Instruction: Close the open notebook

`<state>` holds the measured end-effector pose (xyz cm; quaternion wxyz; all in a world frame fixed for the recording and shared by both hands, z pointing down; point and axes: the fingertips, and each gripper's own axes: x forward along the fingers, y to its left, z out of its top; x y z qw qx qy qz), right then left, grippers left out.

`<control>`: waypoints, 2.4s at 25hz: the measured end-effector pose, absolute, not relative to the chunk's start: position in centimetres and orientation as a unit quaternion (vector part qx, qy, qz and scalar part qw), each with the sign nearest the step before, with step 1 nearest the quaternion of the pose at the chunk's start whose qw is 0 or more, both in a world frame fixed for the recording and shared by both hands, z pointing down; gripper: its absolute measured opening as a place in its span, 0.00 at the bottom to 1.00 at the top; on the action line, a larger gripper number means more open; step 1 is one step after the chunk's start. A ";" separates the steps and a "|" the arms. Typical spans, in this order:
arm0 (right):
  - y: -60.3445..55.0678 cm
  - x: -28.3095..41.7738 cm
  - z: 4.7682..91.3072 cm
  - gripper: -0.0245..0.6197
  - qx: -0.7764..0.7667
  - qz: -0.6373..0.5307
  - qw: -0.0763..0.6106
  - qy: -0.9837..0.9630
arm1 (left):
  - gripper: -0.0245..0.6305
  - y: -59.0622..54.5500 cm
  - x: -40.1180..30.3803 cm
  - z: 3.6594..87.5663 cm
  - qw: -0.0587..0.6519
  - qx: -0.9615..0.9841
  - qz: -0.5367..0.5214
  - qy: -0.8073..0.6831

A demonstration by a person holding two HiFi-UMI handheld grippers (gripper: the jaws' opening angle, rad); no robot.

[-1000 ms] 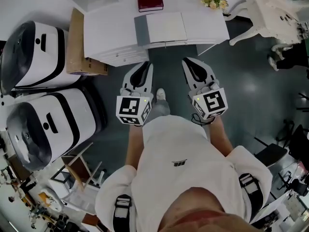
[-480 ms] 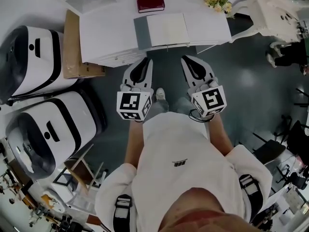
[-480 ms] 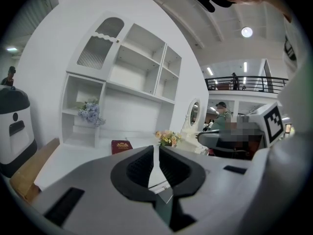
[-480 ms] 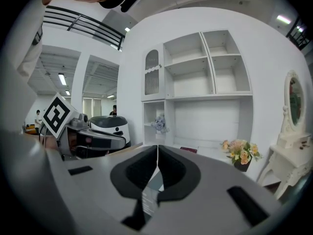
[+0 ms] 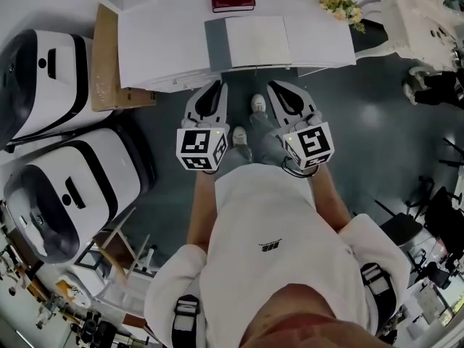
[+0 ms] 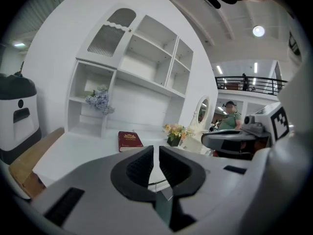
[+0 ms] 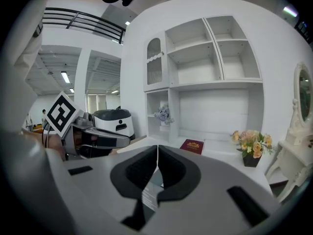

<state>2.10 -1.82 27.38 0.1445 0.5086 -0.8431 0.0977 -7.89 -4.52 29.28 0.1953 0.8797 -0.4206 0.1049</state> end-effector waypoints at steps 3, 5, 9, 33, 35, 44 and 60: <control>-3.0 1.8 28.8 0.03 0.497 0.103 0.153 -0.848 | 0.04 -5.5 -8.1 30.7 0.208 0.873 0.106 -0.427; -3.8 1.7 29.6 0.03 0.490 0.105 0.157 -0.851 | 0.04 -6.1 -8.1 31.8 0.219 0.870 0.105 -0.430; -5.6 1.8 31.1 0.04 0.481 0.104 0.157 -0.857 | 0.04 -7.4 -8.0 33.8 0.224 0.864 0.117 -0.435; -11.4 -0.5 38.7 0.03 0.406 0.124 0.182 -0.887 | 0.04 -11.2 -9.5 42.6 0.272 0.821 0.133 -0.483; -12.1 -1.0 39.4 0.04 0.403 0.129 0.182 -0.888 | 0.04 -11.9 -9.7 43.6 0.279 0.818 0.135 -0.485; -13.1 -2.6 43.0 0.04 0.383 0.148 0.189 -0.892 | 0.04 -13.0 -10.4 47.4 0.299 0.804 0.134 -0.496; -13.8 -3.7 48.7 0.04 0.369 0.176 0.205 -0.889 | 0.04 -14.3 -11.3 53.9 0.344 0.785 0.133 -0.498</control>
